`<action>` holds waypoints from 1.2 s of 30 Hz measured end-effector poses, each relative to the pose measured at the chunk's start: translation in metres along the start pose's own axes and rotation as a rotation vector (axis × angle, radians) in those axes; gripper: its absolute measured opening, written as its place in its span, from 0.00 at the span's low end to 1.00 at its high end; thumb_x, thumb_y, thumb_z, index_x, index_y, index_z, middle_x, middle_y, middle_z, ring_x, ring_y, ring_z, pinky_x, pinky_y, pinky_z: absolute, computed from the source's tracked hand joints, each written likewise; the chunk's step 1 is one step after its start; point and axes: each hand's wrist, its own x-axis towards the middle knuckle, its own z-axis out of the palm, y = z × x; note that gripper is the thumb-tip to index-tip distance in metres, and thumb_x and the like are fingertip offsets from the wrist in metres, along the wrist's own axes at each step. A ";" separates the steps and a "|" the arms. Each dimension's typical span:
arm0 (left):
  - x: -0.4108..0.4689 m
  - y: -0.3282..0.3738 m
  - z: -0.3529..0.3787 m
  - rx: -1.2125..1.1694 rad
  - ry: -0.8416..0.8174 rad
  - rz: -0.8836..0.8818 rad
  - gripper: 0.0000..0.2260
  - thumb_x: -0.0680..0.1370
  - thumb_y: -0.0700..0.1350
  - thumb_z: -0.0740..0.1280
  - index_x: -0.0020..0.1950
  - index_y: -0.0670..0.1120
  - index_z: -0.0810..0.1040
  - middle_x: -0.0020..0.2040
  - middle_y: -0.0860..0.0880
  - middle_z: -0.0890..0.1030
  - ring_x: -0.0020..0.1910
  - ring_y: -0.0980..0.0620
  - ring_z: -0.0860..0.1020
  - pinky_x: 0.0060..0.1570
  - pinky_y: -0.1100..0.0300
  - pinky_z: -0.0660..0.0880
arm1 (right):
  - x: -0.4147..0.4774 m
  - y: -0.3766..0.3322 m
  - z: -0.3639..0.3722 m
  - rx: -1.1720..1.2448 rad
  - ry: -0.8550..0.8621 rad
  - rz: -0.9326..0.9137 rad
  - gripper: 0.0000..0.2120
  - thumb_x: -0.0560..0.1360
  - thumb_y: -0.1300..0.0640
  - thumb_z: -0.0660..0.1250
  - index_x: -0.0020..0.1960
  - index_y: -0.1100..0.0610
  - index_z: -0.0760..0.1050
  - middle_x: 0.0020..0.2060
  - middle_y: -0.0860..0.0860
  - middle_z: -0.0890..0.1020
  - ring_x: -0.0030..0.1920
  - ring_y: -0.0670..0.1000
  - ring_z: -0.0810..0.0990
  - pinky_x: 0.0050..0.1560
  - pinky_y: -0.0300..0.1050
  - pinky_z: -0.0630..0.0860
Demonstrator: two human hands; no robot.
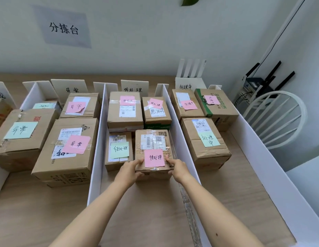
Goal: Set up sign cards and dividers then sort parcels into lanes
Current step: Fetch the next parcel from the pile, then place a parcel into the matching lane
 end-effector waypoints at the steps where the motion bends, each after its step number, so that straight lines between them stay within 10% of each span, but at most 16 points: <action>1: 0.002 0.001 -0.001 -0.004 0.005 -0.008 0.29 0.72 0.44 0.73 0.72 0.52 0.69 0.59 0.43 0.78 0.58 0.45 0.75 0.59 0.56 0.71 | 0.004 -0.001 0.000 -0.023 0.009 -0.031 0.16 0.83 0.56 0.55 0.68 0.52 0.73 0.57 0.50 0.73 0.33 0.46 0.71 0.40 0.33 0.73; 15: 0.021 0.015 0.002 -0.051 0.084 -0.132 0.30 0.70 0.39 0.74 0.71 0.51 0.70 0.64 0.46 0.76 0.63 0.46 0.74 0.63 0.57 0.69 | 0.036 0.001 -0.013 -0.333 -0.051 -0.322 0.11 0.83 0.51 0.54 0.55 0.45 0.76 0.48 0.43 0.77 0.34 0.45 0.74 0.46 0.43 0.75; 21: 0.024 0.023 0.001 0.009 0.082 -0.216 0.29 0.71 0.40 0.73 0.70 0.54 0.70 0.67 0.49 0.74 0.66 0.48 0.72 0.63 0.54 0.70 | 0.038 -0.008 -0.027 -0.242 -0.201 -0.152 0.17 0.81 0.60 0.58 0.68 0.51 0.72 0.60 0.48 0.76 0.62 0.51 0.77 0.59 0.40 0.72; 28: 0.011 0.054 -0.006 0.306 -0.079 -0.286 0.35 0.75 0.39 0.67 0.77 0.57 0.55 0.68 0.45 0.71 0.63 0.45 0.74 0.57 0.55 0.74 | 0.040 -0.028 -0.031 -0.637 -0.293 -0.235 0.22 0.75 0.59 0.69 0.67 0.53 0.71 0.60 0.55 0.78 0.57 0.57 0.78 0.58 0.48 0.76; 36: -0.059 0.042 -0.060 0.754 0.229 -0.277 0.29 0.73 0.55 0.68 0.71 0.52 0.62 0.66 0.50 0.71 0.66 0.50 0.69 0.58 0.54 0.68 | 0.012 -0.075 -0.015 -0.907 -0.133 -0.562 0.19 0.74 0.56 0.67 0.64 0.56 0.69 0.61 0.57 0.70 0.61 0.60 0.72 0.57 0.54 0.73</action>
